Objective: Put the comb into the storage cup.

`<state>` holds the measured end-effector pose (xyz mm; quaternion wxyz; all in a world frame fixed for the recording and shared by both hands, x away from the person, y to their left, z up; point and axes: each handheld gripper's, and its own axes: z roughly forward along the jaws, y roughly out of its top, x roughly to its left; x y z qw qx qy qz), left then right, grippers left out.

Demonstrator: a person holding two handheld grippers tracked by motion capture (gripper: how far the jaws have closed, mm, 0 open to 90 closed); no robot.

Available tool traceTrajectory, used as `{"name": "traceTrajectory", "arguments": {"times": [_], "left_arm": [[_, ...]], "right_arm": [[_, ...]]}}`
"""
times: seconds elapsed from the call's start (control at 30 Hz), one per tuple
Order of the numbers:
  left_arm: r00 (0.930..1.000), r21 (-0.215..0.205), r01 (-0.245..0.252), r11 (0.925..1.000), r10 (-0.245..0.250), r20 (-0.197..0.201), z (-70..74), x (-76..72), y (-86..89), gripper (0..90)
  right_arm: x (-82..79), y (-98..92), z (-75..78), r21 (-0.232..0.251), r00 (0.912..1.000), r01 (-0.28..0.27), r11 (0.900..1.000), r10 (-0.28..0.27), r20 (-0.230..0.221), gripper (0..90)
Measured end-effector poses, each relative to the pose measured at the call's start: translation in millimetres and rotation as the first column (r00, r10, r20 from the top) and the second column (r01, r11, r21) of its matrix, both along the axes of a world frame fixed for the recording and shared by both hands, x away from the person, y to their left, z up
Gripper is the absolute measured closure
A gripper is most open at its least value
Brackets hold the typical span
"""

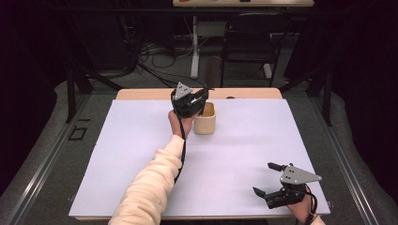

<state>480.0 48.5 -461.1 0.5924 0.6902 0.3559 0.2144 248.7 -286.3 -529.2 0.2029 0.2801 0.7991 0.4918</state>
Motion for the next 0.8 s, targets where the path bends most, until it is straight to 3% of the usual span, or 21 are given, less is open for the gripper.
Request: {"name": "traceTrajectory", "arguments": {"times": [0.8], "left_arm": [[0.9995,0.084,0.009,0.9964,-0.006,-0.031,-8.3,7.2,-5.3,72.1]], "right_arm": [[0.1,-0.2,0.1,0.002,1.0,-0.001,1.0,0.001,-0.002,0.6]]}}
